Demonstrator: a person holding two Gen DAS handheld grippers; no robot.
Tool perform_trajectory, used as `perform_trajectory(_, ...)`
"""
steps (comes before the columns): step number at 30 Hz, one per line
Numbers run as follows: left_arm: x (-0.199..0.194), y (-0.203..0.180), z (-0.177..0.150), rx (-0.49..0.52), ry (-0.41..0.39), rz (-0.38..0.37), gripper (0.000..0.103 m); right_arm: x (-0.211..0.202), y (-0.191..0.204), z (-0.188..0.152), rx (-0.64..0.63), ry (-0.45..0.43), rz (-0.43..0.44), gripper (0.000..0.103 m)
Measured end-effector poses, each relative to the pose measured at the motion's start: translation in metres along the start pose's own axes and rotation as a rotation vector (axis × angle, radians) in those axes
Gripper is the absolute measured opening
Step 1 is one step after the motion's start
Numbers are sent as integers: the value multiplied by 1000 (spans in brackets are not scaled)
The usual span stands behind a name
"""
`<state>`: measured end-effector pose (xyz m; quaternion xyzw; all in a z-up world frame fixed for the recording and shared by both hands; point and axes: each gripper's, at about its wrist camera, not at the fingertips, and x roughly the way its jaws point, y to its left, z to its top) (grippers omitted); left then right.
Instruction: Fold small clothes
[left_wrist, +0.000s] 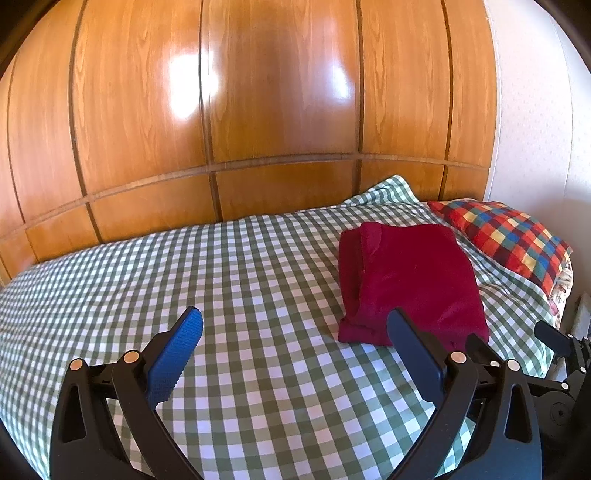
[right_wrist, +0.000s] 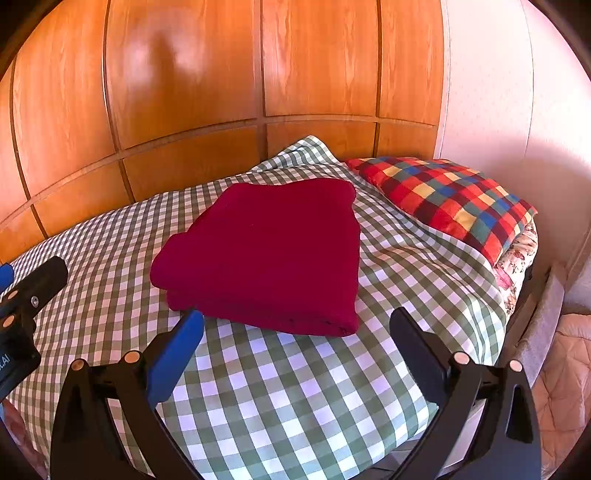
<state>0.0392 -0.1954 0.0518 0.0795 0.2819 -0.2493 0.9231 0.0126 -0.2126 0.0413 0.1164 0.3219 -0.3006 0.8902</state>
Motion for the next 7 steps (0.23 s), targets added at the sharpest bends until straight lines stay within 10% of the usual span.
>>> perform_trajectory(7,10,4,-2,-27,37,8,99,3,-22,10,34,-19,-40,101)
